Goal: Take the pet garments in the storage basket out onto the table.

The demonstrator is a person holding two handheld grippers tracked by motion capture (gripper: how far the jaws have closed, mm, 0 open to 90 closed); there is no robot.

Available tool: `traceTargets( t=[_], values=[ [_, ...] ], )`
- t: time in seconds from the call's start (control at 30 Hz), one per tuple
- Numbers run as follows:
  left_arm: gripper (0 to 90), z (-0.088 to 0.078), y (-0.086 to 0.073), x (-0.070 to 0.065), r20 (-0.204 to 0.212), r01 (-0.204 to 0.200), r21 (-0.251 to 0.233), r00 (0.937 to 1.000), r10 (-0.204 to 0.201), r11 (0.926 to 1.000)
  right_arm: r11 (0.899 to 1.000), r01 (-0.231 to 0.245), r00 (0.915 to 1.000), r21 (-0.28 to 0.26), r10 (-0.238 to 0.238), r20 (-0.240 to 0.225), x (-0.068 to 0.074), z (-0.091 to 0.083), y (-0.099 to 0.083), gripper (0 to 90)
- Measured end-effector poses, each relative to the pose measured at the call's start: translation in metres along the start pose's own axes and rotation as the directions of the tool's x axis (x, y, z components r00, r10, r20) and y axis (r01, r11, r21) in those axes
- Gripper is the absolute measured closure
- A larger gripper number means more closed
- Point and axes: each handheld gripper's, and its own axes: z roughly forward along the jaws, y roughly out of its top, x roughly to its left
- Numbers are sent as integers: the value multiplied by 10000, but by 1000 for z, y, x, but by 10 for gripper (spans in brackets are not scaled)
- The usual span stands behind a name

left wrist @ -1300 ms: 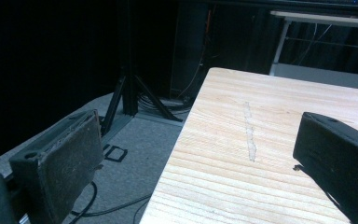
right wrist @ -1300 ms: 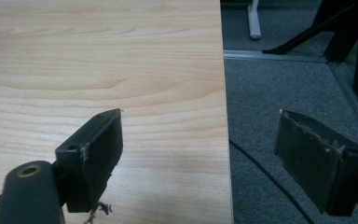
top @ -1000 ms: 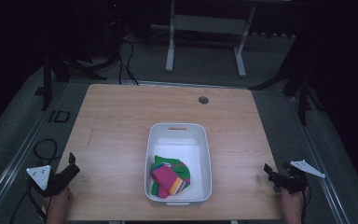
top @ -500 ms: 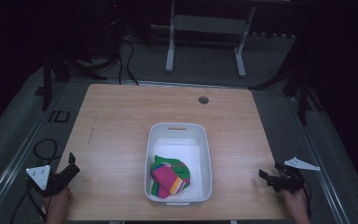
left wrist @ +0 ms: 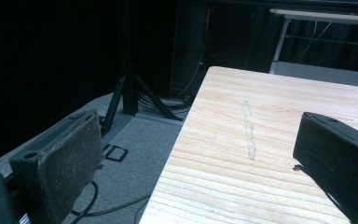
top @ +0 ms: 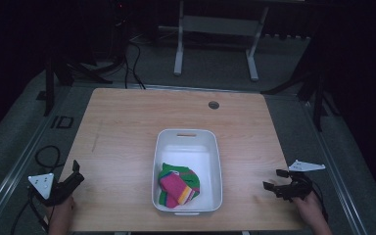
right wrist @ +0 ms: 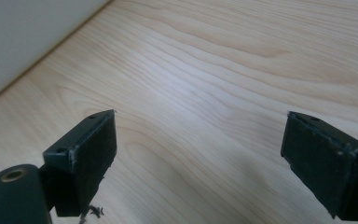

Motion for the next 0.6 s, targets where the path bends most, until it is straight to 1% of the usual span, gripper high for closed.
traceTargets(
  t=[0.1,0.2,0.27,0.37,0.47,0.6],
  values=[
    [18,0,0,0,11,-14,-24,10000,14,10000,9996,287,9992,74,-285,-284,7,3,7,102],
    [19,0,0,0,23,-8,-26,10000,8,10000,9983,564,9965,175,-552,-631,13,5,14,102],
    [19,0,0,0,27,-16,-21,10000,16,10000,9966,772,9929,296,-742,-925,17,7,19,103],
    [19,-1,0,0,30,-12,-25,10000,12,10000,9937,1054,9882,381,-1004,-1153,23,10,26,103],
    [19,0,0,0,31,-2,-27,10000,2,10000,9913,1293,9810,247,-1243,-1490,31,11,34,103],
    [18,-1,0,0,27,-12,-25,10000,12,10000,9866,1632,9707,81,-1591,-1799,43,10,47,103]
  ],
)
